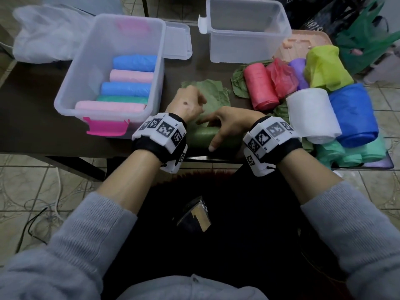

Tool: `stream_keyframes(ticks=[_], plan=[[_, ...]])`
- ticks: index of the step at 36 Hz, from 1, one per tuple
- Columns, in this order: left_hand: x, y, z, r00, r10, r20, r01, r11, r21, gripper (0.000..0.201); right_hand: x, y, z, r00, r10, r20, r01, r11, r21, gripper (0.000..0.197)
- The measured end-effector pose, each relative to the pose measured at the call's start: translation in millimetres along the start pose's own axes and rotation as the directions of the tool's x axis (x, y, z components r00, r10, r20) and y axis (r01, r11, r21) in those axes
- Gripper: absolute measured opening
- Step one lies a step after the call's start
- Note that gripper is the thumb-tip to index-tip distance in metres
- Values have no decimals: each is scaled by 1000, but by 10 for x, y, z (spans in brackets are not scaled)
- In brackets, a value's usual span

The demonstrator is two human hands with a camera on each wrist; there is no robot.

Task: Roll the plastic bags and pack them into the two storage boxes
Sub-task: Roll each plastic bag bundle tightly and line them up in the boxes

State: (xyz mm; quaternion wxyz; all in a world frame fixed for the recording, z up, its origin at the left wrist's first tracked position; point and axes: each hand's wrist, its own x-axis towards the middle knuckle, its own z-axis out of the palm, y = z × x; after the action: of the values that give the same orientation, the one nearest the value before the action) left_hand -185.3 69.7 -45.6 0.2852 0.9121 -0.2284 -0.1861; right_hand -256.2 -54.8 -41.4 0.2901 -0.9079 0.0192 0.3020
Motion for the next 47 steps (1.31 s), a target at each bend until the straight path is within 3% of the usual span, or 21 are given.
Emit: stream_keyframes(ticks=[2, 5, 11, 13, 17, 20, 23, 25, 28, 32, 36, 38, 41, 47], plan=[[-83, -17, -17, 1000, -30, 10, 30, 1000, 3, 20, 16, 5, -28, 1000, 14, -15, -14, 1000, 26, 80], [-180, -52, -32, 999, -45, 8, 45, 999, 12, 19, 27, 3, -58, 999, 44, -17, -43, 999, 31, 64], [-297, -80, -127, 983, -9, 183, -8, 996, 90, 26, -5, -25, -78, 1000, 23, 6, -24, 999, 40, 41], [-300, -85, -153, 977, 1, 214, -21, 995, 94, 27, -29, -22, -62, 999, 27, -27, -27, 1000, 2, 44], [-264, -53, -162, 967, -6, 254, -25, 992, 121, 28, -87, -56, 81, 986, 8, -169, -51, 967, -251, 70], [-224, -18, -138, 968, -28, 249, -14, 986, 165, 27, -210, -128, 271, 934, -14, -356, -117, 932, -344, 71], [-181, -6, -111, 974, -40, 224, -2, 982, 187, 25, -319, -167, 494, 868, -87, -489, -210, 827, -521, 45], [-158, -6, -104, 974, -43, 221, 0, 982, 191, 25, -333, -171, 673, 818, -118, -563, -245, 813, -528, 30], [-120, -13, -102, 970, -60, 235, 13, 981, 194, 26, -271, -83, 878, 719, -164, -675, -296, 806, -512, 39], [-102, -22, -116, 972, -50, 231, 8, 983, 181, 27, -194, -46, 920, 762, -130, -634, -313, 783, -537, 41], [-147, 17, -55, 992, 73, 103, -89, 983, 159, 24, -195, -176, 751, 781, -60, -621, -330, 805, -493, 43], [-198, 34, -6, 990, 127, 55, -134, 979, 156, 19, -194, -165, 626, 849, -83, -522, -246, 812, -529, 38], [-276, 41, 46, 985, 164, 60, -173, 965, 195, 21, -148, -141, 383, 903, -22, -429, -220, 835, -505, 35], [-416, 36, 183, 973, 217, 83, -232, 885, 403, 39, 39, -151, 36, 965, 85, -246, -176, 910, -376, 28]])
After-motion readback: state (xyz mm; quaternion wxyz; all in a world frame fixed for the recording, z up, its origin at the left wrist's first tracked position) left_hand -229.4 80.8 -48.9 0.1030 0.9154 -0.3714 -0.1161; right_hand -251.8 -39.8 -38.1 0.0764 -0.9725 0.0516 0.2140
